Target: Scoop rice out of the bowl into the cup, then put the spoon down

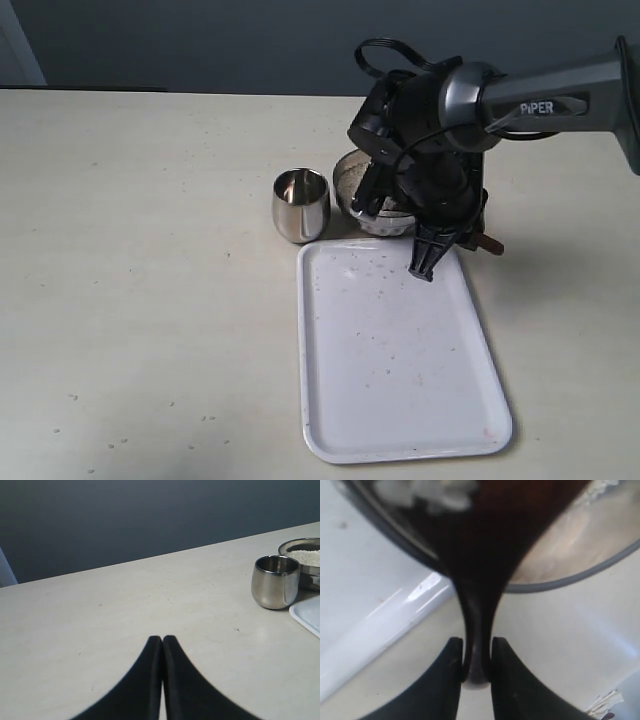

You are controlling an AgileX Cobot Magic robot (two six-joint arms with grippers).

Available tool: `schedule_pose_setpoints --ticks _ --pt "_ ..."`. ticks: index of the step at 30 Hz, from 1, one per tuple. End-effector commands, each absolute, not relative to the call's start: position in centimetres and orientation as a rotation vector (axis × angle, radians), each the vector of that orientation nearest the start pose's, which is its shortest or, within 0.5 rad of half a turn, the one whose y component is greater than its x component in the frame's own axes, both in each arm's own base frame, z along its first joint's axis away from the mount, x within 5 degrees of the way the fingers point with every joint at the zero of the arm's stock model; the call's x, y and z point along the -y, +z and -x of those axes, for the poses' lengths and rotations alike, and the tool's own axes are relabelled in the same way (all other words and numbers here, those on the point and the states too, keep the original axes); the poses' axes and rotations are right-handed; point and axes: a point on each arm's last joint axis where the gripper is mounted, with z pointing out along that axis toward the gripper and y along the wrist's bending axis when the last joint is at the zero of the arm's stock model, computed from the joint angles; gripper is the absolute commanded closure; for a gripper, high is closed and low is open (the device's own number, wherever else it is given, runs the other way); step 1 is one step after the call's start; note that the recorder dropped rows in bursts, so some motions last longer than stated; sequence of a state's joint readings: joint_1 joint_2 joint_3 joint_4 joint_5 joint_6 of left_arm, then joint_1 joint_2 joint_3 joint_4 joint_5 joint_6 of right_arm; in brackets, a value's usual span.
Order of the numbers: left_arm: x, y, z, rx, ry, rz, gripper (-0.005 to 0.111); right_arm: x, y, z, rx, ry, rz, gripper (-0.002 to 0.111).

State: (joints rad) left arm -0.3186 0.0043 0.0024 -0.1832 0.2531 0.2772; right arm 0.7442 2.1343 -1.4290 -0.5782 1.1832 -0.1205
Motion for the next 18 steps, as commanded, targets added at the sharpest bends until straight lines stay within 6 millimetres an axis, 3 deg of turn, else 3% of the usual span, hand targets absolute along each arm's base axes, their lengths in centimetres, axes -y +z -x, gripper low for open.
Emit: schedule_pose_setpoints --ticks 1,18 --pt "2.1 19.2 -5.1 -1.68 -0.206 -0.389 0.106 -22.4 14.2 -32.2 -2.572 -0.84 1.684 0.109" --pt "2.1 19.2 -5.1 -1.68 -0.206 -0.389 0.106 -22.2 14.9 -33.4 -2.561 -0.723 1.736 0.109"
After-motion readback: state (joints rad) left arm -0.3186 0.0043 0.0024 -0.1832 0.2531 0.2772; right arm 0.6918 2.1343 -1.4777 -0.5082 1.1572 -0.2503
